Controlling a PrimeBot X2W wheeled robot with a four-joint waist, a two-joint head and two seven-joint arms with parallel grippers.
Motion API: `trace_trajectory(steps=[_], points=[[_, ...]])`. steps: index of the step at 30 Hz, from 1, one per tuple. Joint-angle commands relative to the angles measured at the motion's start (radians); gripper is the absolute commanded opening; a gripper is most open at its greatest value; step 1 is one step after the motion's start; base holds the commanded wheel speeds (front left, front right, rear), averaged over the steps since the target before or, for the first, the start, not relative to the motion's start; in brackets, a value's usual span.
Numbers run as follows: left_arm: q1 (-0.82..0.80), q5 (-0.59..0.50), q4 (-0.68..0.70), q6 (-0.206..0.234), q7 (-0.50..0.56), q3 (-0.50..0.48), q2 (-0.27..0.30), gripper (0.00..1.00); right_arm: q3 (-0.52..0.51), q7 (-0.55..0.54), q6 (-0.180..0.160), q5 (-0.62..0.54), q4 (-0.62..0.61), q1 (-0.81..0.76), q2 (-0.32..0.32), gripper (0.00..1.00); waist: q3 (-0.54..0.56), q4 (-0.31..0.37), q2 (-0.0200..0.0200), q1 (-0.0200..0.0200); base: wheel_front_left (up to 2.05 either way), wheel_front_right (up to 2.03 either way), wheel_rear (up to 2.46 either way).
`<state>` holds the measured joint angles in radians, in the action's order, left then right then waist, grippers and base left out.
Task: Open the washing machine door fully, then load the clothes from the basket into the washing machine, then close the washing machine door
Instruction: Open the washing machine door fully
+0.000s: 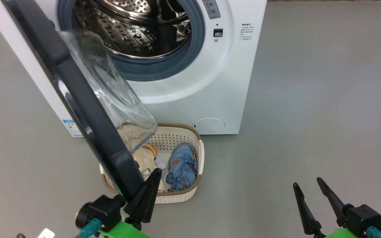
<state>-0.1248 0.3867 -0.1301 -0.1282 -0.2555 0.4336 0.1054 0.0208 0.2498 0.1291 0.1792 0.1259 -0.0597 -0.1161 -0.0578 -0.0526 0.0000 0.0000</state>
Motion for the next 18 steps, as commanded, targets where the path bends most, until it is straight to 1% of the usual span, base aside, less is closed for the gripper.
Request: trace_trajectory(steps=[1, 7, 11, 18], points=[[-0.044, -0.005, 0.018, -0.003, -0.006, -0.045, 0.004, 0.00, 0.026, 0.012, 0.002, 0.006, -0.018, 0.026, -0.009, 1.00, -0.001, -0.004, 0.0000, 0.0000, 0.00, 0.00, 0.00], [-0.039, -0.025, 0.027, -0.001, -0.006, -0.068, -0.012, 0.00, 0.024, 0.012, 0.002, 0.008, -0.013, 0.026, -0.005, 1.00, -0.002, -0.021, 0.0000, 0.0000, 0.00, 0.00, 0.00], [-0.038, -0.036, 0.030, 0.011, -0.006, -0.074, -0.022, 0.00, 0.027, 0.012, 0.002, 0.013, -0.010, 0.029, -0.002, 1.00, -0.002, -0.031, 0.0000, 0.0000, 0.00, 0.00, 0.00], [-0.063, -0.051, 0.027, 0.015, -0.006, -0.045, -0.031, 0.00, 0.033, 0.012, 0.002, 0.015, -0.004, 0.032, 0.002, 1.00, -0.008, -0.033, 0.0000, 0.0000, 0.00, 0.00, 0.00]])
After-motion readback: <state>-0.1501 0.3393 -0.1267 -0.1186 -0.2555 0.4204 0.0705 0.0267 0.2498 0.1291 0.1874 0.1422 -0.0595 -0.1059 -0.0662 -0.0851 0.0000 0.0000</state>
